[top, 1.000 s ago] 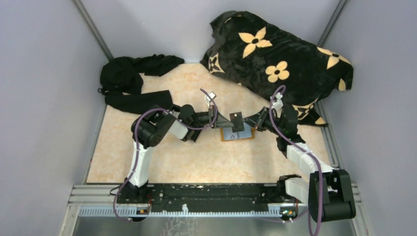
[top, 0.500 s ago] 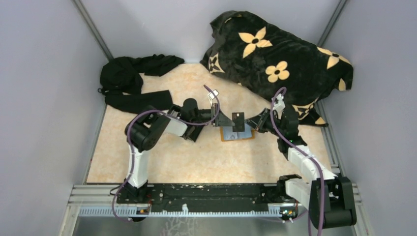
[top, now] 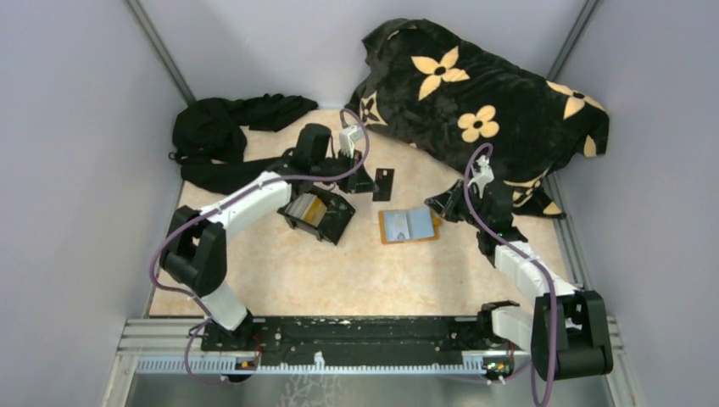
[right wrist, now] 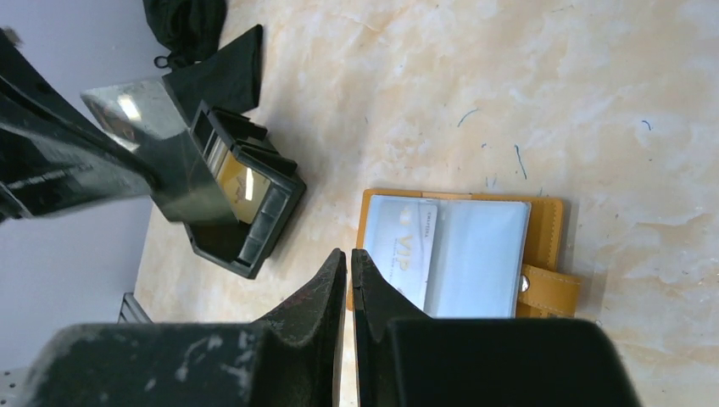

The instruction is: Take the credit cards out of the card holder

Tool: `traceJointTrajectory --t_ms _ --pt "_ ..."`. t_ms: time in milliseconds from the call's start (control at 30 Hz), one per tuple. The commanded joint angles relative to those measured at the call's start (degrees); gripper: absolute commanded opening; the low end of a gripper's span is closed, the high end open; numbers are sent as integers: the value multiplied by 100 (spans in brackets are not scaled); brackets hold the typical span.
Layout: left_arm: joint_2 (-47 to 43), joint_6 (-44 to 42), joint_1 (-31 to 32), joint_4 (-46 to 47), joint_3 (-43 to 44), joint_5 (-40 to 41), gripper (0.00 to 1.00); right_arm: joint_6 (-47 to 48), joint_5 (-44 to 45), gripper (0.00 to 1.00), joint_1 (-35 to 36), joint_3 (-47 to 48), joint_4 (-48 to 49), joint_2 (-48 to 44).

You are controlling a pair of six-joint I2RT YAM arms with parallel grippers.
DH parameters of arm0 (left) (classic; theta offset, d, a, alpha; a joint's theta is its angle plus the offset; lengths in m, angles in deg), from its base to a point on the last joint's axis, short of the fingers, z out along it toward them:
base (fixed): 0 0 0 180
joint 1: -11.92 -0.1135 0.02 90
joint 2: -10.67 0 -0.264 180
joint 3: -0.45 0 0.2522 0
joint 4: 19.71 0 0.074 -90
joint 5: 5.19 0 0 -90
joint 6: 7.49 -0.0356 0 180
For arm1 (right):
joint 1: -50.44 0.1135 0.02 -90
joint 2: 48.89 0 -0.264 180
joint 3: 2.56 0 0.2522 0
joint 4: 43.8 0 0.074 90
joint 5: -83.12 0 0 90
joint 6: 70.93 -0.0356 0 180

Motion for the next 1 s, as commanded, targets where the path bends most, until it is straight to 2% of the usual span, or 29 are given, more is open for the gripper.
traceJointTrajectory --t_ms 0,133,333,500,600,967 --pt "-69 -1870 -42 -3345 1165 1259 0 111 -89 7 -51 116 434 208" --pt "310 -2597 -309 -4942 2033 1531 0 122 -133 7 -54 45 535 429" --pt "310 -2749 -428 -5958 2330 2599 0 189 -261 7 -54 67 589 714" --pt "15 -2786 -423 -6413 2236 2768 0 206 -390 7 -52 66 705 917" --pt "-164 -2815 -461 -6323 2117 2766 0 209 -408 7 -51 34 731 952" --pt "145 -2805 -519 -6454 2051 2865 0 356 -277 7 -48 22 565 895"
